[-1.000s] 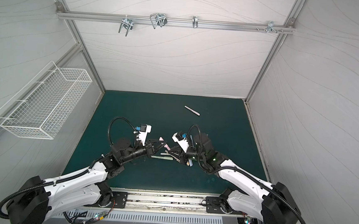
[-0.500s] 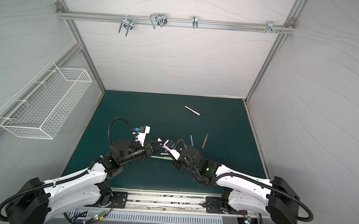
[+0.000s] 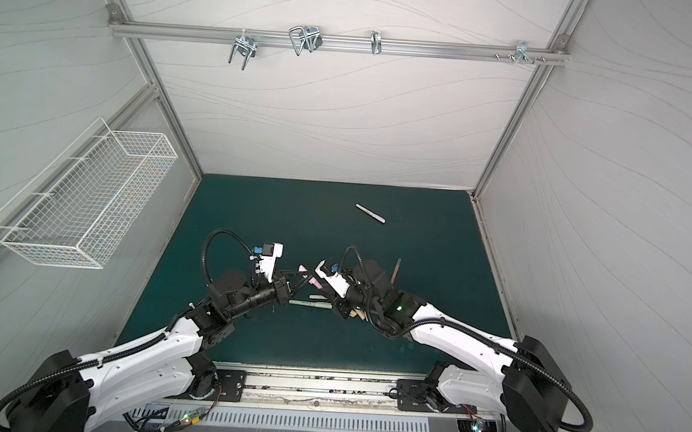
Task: Open the pen caps
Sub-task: 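Pull the pink pen body away from the cap held by the left gripper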
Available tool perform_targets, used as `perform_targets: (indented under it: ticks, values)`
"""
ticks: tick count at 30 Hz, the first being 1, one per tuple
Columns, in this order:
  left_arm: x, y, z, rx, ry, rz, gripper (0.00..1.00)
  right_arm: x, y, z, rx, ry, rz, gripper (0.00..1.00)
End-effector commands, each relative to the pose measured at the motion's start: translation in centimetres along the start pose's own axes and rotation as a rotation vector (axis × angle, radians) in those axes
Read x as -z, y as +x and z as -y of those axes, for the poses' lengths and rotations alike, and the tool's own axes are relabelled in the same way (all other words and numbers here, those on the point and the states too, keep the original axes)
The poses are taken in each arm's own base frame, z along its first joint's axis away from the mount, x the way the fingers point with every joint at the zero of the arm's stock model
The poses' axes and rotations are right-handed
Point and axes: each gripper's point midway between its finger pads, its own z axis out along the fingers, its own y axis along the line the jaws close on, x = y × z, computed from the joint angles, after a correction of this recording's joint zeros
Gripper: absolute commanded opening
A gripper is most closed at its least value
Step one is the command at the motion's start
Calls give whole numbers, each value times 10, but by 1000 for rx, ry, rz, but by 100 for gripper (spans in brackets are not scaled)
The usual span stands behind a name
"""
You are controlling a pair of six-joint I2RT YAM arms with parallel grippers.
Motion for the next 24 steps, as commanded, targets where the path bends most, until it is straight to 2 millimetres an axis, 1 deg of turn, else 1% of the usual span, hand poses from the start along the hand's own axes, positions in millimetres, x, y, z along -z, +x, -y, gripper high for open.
perform_targets:
  ticks: [1, 3, 5, 7, 8, 9, 12, 13, 14, 15, 18, 20, 21, 22, 24]
  values:
    - [5, -40, -5, -28, -48, 166, 0, 4, 33, -24, -71, -146, -128, 0]
    - [5, -40, -6, -27, -49, 166, 0, 1, 35, -21, -57, -117, -139, 0]
    - [6, -41, -5, -27, -49, 169, 0, -2, 37, -15, -2, -31, -151, 0]
    - [7, -41, -7, -25, -54, 173, 0, -5, 38, -5, 106, 133, -162, 0]
    - [7, -41, -7, -25, -55, 174, 0, -6, 37, 1, 131, 204, -162, 0]
    - [8, -42, -7, -25, -58, 178, 0, -6, 34, 6, 207, 288, -161, 0]
    - [9, -42, -8, -22, -62, 182, 0, -8, 27, 11, 311, 432, -157, 0]
    - [9, -43, -9, -21, -62, 183, 0, -10, 26, 9, 332, 449, -163, 0]
    - [9, -43, -9, -20, -63, 185, 0, -11, 26, 6, 331, 437, -162, 0]
    - [9, -43, -9, -20, -65, 185, 0, -14, 28, -1, 315, 386, -163, 0]
    - [11, -45, -10, -18, -67, 196, 0, -16, 41, -16, 199, 161, -197, 0]
    - [14, -46, -10, -19, -72, 207, 0, -15, 45, -18, 126, 71, -205, 0]
    - [15, -48, -11, -20, -77, 215, 0, -14, 46, -22, 95, 7, -200, 0]
    - [16, -48, -11, -20, -78, 216, 0, -13, 46, -23, 40, -26, -196, 0]
    - [17, -49, -11, -21, -79, 221, 0, -10, 46, -25, -3, -80, -193, 0]
